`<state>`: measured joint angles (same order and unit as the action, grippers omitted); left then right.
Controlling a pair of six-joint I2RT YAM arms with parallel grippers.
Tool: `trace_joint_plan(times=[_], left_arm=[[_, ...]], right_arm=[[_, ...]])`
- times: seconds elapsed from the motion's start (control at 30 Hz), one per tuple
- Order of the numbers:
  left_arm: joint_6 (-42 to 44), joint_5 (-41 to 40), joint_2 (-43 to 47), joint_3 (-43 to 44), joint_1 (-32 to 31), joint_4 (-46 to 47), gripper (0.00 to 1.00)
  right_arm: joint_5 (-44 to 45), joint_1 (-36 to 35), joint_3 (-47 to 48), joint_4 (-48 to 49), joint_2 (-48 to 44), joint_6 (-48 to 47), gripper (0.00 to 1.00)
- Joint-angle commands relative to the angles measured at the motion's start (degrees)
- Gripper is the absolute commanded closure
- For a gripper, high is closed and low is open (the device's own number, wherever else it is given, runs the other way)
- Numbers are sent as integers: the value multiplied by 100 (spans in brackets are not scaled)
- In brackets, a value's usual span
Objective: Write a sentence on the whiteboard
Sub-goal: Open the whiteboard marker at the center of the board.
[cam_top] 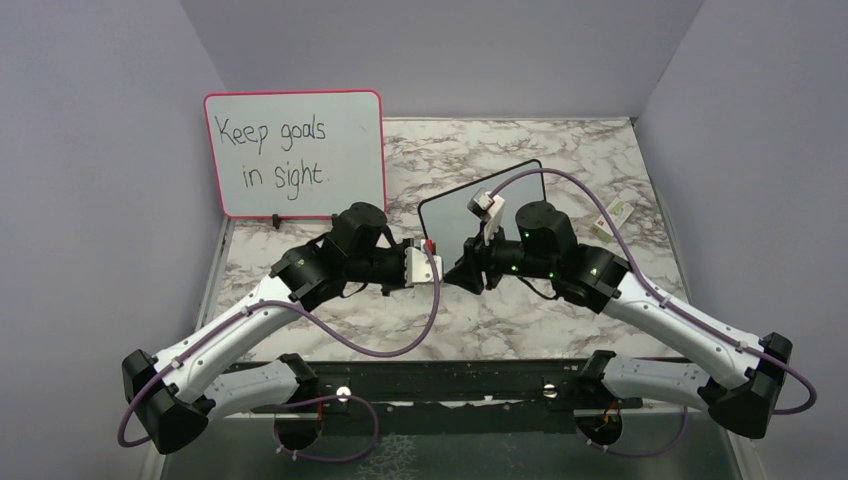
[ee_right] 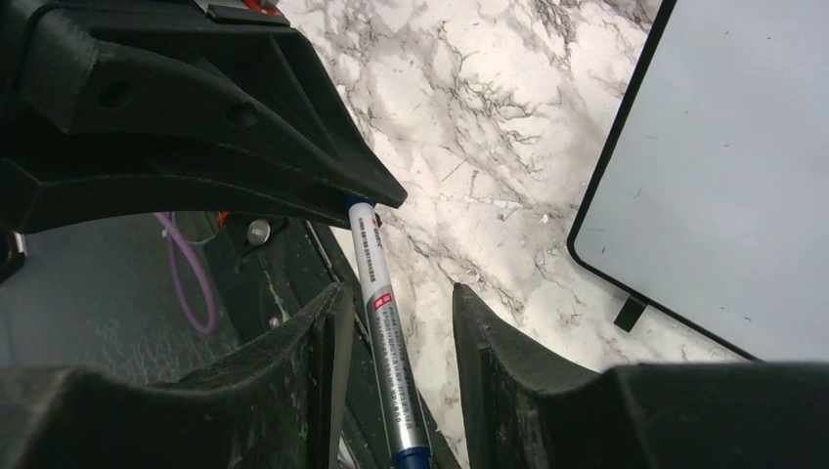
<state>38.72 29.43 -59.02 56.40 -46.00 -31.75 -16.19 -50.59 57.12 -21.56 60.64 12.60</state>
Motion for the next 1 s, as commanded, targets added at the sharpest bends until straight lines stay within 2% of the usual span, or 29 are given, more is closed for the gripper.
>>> trace_joint_plan(times=[0.0, 0.53, 0.97], left_arm=[[157, -270, 48, 267, -88, -300, 100], [187, -324, -59, 358, -157, -385, 100], [180, -290, -56, 422, -156, -385, 100]], right_arm=[[-167, 31, 2, 121, 82, 137, 54], [-536, 59, -75, 445, 117, 322, 50], [-545, 84, -145, 458, 186, 322, 58]])
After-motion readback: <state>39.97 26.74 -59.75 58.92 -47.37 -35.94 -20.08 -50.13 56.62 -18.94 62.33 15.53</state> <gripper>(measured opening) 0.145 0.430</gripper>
